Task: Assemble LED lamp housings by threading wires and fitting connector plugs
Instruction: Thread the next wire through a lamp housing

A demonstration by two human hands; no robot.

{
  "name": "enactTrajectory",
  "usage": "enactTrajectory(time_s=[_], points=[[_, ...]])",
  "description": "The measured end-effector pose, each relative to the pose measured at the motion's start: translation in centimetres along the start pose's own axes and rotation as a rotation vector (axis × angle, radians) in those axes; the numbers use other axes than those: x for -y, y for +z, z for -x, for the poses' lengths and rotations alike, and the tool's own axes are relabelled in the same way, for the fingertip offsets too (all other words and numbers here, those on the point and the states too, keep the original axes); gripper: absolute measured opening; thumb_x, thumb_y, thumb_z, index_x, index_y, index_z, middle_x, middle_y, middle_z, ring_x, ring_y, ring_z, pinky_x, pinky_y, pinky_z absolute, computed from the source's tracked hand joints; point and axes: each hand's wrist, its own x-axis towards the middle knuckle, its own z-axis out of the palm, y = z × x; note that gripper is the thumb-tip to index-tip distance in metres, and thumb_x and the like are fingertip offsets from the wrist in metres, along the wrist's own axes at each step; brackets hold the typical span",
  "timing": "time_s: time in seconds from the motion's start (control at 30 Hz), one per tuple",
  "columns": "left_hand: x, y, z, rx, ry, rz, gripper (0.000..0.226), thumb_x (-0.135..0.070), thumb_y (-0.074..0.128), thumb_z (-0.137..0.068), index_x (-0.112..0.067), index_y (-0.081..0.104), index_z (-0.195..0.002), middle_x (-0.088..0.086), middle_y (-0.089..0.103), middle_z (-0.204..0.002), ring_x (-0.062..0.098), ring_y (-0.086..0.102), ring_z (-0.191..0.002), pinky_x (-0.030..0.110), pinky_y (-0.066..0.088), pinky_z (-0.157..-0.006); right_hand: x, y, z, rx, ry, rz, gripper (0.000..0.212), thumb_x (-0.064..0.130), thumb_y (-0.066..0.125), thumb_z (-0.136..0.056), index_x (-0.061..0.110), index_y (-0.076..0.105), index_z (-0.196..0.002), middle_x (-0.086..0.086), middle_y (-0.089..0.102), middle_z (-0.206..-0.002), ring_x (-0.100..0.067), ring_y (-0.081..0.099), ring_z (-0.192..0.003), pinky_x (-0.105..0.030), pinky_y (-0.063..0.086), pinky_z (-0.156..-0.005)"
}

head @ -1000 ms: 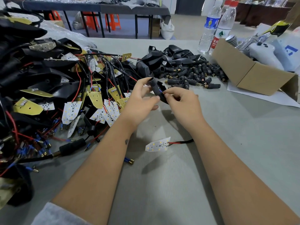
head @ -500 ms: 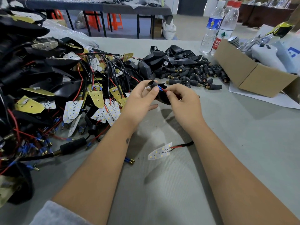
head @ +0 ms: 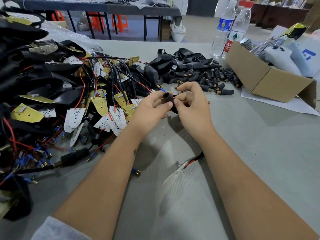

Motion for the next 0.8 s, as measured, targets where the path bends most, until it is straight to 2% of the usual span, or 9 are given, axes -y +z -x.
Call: enactTrajectory(time_s=[0.07, 0.13, 0.27, 0.33, 0.43, 0.5, 0.63, 0.73, 0.8], points=[[-0.3, 0.3, 0.1, 0.012, -0.007, -0.021, 0.020, -0.013, 0.055, -0.098, -0.030, 0.062, -0.105, -0.016, 0.072, -0.099, -0.002, 0.066, -0.094, 0.017, 0.055, -0.077, 0.1, 0.1, 0.1, 0.020, -0.009, 0.007, 0.027, -0.007, 0.051, -0.090, 0.017, 0.054, -0.103, -0.012, 0.063, -0.076, -0.023, 0.061, -0.077, -0.029, 0.049, -0.073], [-0.6, 0.5, 0.2, 0.000, -0.028, -0.007, 0.018, -0.022, 0.049, -0.101, -0.032, 0.064, -0.104, -0.017, 0.073, -0.095, -0.001, 0.069, -0.089, 0.021, 0.056, -0.082, 0.2, 0.2, 0.2, 0.037, -0.015, 0.008, 0.031, -0.007, 0.048, -0.088, 0.019, 0.060, -0.099, -0.010, 0.064, -0.080, -0.024, 0.062, -0.085, -0.036, 0.050, -0.081], [-0.9, 0.4, 0.2, -0.070, -0.049, 0.049, 0.027, -0.025, 0.043, -0.104, -0.026, 0.069, -0.112, 0.011, 0.071, -0.113, 0.028, 0.067, -0.106, 0.043, 0.054, -0.095, 0.1, 0.5, 0.4, 0.078, -0.072, 0.081, 0.030, 0.001, 0.058, -0.084, 0.025, 0.067, -0.099, 0.008, 0.064, -0.083, 0.000, 0.057, -0.077, -0.018, 0.048, -0.074], [-0.7, 0.1, 0.2, -0.085, -0.054, 0.026, 0.026, -0.021, 0.046, -0.103, -0.023, 0.070, -0.113, 0.011, 0.073, -0.109, 0.027, 0.068, -0.104, 0.041, 0.058, -0.087, -0.1, 0.4, 0.5, 0.085, -0.115, 0.173, 0.029, 0.001, 0.061, -0.084, 0.026, 0.065, -0.100, 0.011, 0.062, -0.080, 0.003, 0.055, -0.076, -0.010, 0.044, -0.069], [-0.5, -0.2, 0.3, -0.086, -0.044, 0.037, 0.022, -0.014, 0.051, -0.101, -0.022, 0.072, -0.104, -0.001, 0.076, -0.098, 0.014, 0.071, -0.097, 0.031, 0.060, -0.071, -0.2, 0.4, 0.4, 0.075, -0.126, 0.201, 0.036, -0.004, 0.060, -0.083, 0.029, 0.062, -0.097, 0.019, 0.059, -0.078, 0.010, 0.055, -0.079, -0.004, 0.041, -0.070], [-0.6, -0.1, 0.3, -0.107, -0.011, 0.028, 0.023, -0.012, 0.051, -0.101, -0.023, 0.071, -0.100, -0.006, 0.075, -0.093, 0.008, 0.070, -0.094, 0.029, 0.060, -0.069, -0.2, 0.4, 0.2, 0.067, -0.159, 0.242, 0.038, -0.004, 0.060, -0.082, 0.030, 0.061, -0.098, 0.018, 0.061, -0.085, 0.005, 0.057, -0.085, -0.009, 0.043, -0.076], [-1.2, 0.2, 0.5, -0.174, 0.084, -0.055, 0.025, -0.012, 0.047, -0.102, -0.025, 0.068, -0.097, -0.017, 0.070, -0.080, -0.005, 0.066, -0.079, 0.019, 0.055, -0.064, -0.5, 0.3, -0.2, 0.011, -0.273, 0.438, 0.031, -0.001, 0.066, -0.079, 0.020, 0.064, -0.102, 0.005, 0.056, -0.100, -0.016, 0.053, -0.098, -0.032, 0.046, -0.086], [-1.5, 0.3, 0.5, -0.258, 0.111, -0.076, 0.024, -0.017, 0.041, -0.105, -0.022, 0.061, -0.093, -0.010, 0.072, -0.092, 0.004, 0.071, -0.084, 0.023, 0.057, -0.067, -0.7, -0.1, -0.3, -0.112, -0.280, 0.540, 0.027, 0.009, 0.074, -0.076, 0.020, 0.067, -0.100, 0.000, 0.051, -0.107, -0.021, 0.048, -0.105, -0.034, 0.043, -0.089], [-1.8, 0.2, 0.5, -0.309, 0.108, 0.007, 0.023, -0.018, 0.036, -0.106, -0.018, 0.055, -0.093, -0.005, 0.073, -0.092, 0.012, 0.073, -0.081, 0.026, 0.058, -0.068, -0.7, -0.4, -0.4, -0.116, -0.219, 0.560, 0.030, 0.019, 0.077, -0.075, 0.021, 0.067, -0.103, -0.001, 0.050, -0.112, -0.022, 0.047, -0.108, -0.035, 0.042, -0.093]])
